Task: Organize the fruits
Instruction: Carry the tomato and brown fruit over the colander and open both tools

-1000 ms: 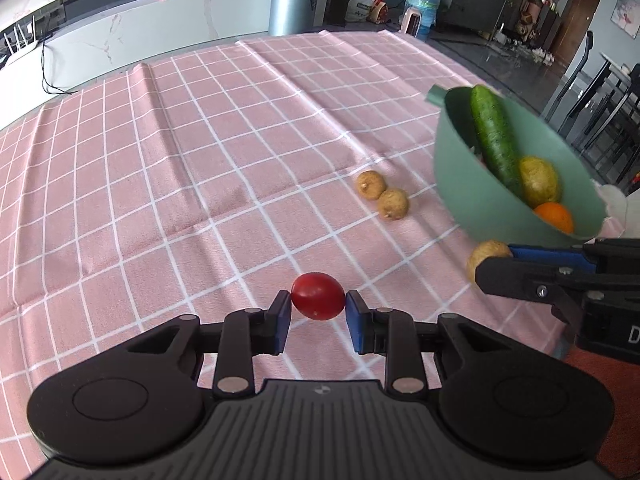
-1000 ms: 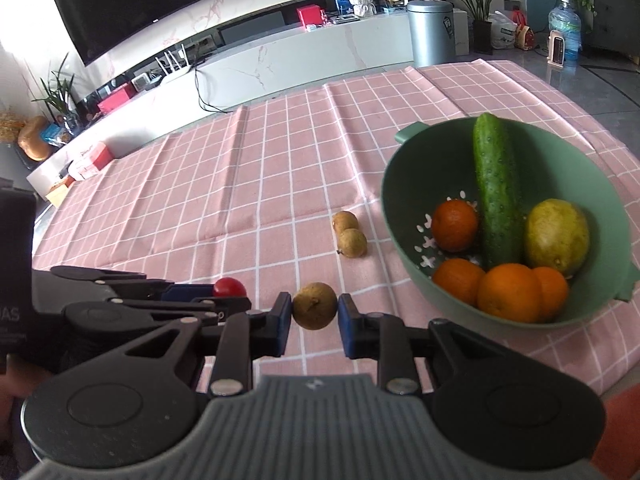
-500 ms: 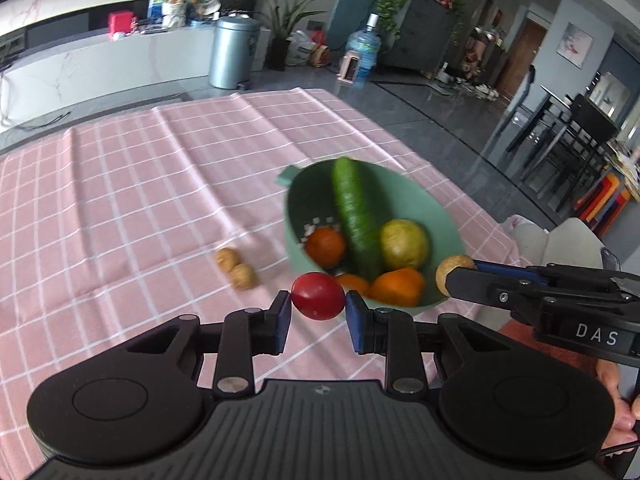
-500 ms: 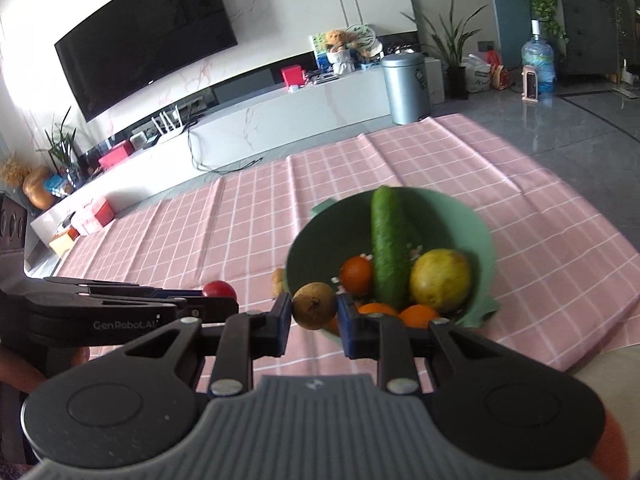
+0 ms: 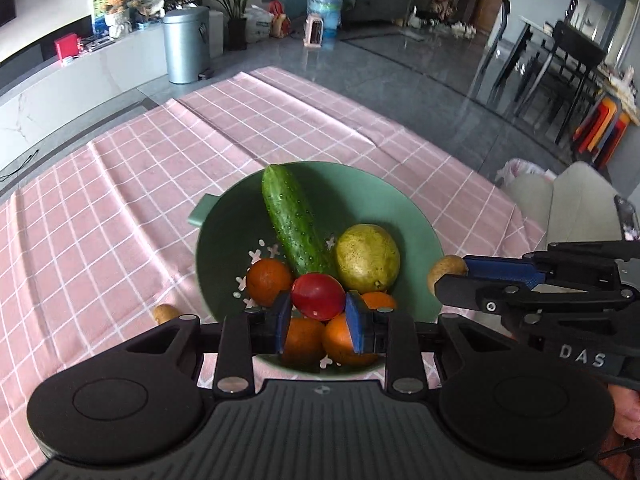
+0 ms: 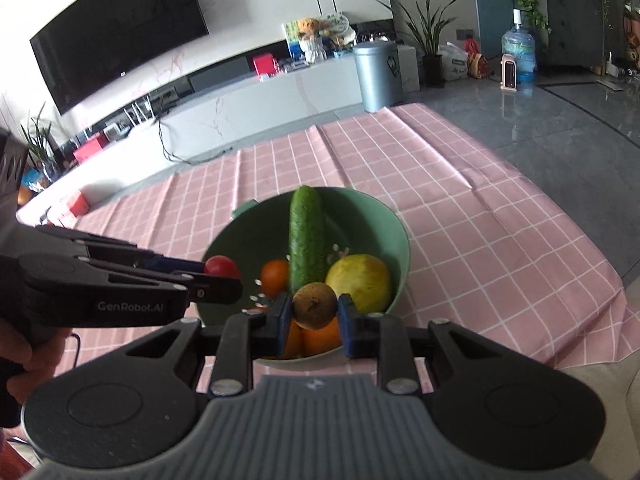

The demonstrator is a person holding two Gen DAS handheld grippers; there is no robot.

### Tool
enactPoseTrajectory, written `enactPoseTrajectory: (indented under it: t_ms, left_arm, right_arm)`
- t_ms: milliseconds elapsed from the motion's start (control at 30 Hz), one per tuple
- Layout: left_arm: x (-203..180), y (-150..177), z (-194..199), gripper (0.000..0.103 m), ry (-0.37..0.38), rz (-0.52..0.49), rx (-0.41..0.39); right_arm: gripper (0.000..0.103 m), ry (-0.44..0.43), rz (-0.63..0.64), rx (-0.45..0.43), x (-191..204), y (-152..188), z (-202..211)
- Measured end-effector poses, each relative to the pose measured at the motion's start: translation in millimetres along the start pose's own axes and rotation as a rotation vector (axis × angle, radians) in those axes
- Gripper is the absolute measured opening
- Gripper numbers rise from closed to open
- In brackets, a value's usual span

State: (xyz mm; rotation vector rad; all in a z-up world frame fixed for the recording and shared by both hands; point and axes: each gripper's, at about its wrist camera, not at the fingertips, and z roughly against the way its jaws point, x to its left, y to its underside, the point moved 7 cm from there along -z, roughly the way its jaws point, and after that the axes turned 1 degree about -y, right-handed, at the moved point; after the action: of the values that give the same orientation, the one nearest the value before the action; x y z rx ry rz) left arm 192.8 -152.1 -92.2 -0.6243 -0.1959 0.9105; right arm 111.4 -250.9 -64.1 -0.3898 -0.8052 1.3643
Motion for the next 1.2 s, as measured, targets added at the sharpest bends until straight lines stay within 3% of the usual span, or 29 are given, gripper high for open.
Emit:
enactPoseTrajectory:
  t_ms: [233,567,967,1133,1200]
  left_arm:
    - [11,1,-27,0.033,-0.028,-0.008,0.100]
    - [17,2,-53,0.033,-0.031,-0.017,0.188]
    - [16,6,-65,0.034,-0.066,-0.035,0.216]
    - [16,3,-60,0.051,-0.057,-0.020,0.199]
    - [16,1,-56,0.053,-0.061,-0.015,0.186]
  right_arm:
    - [0.021,0.007,-0.030,0.082,-12,6,-29]
    - [0.021,-0.041,-0.054,0.104,-13,8,-44]
    - [0.021,-0.098,-0.084,0.105,-10,9,-47]
    - [0.025,-0.105,-0.102,0.092,-12,9,-44]
    - [0.036,-0.111,-0.101,0.081,-12,8,-41]
